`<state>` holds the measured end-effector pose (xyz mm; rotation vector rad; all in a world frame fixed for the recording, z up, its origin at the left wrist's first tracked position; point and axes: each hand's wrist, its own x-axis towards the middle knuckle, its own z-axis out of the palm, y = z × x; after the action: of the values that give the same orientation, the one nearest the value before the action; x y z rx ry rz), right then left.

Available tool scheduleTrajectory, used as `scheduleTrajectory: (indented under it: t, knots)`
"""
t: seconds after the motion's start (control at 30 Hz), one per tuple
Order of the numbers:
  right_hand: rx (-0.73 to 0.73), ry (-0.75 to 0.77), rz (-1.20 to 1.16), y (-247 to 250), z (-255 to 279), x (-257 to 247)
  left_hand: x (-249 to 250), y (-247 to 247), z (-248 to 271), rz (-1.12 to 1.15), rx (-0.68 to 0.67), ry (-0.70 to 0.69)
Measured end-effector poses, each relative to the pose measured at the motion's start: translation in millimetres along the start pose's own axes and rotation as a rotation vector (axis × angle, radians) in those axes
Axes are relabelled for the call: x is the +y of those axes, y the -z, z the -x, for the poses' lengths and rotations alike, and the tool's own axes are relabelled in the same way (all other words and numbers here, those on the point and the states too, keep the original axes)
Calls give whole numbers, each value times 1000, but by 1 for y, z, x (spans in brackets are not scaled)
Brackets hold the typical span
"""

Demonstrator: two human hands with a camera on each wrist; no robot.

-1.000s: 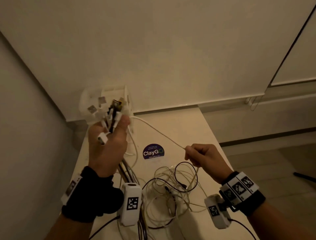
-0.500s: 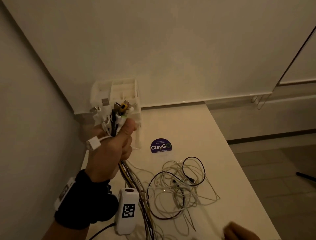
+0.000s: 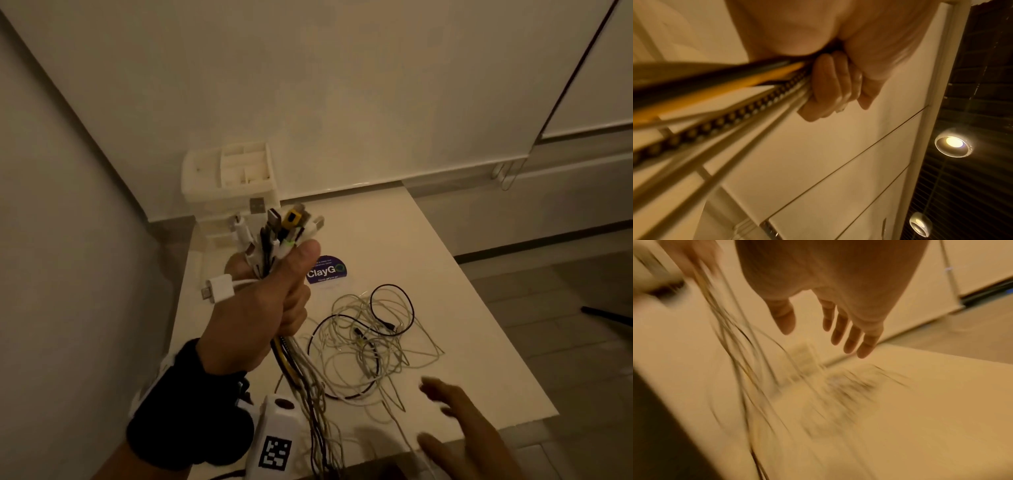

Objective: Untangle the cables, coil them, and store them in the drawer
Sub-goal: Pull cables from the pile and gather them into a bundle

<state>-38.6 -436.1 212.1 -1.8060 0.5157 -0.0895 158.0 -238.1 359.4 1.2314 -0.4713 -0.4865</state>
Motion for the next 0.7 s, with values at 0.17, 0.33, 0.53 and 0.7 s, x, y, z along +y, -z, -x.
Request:
scheduleTrajectory:
  t: [0.17, 0.33, 0.53, 0.7]
  knots:
    - [-473, 422, 48, -95, -39, -101, -18, -20, 27, -180, -6, 59]
    - [-618, 240, 28, -132, -48, -90, -20, -8, 40, -130, 185, 135]
    - [-614, 60, 91, -129, -53, -20, -5, 13, 31, -31, 190, 134]
    - [-650, -74, 62, -131, -65, 15, -10, 1, 24, -82, 166, 206]
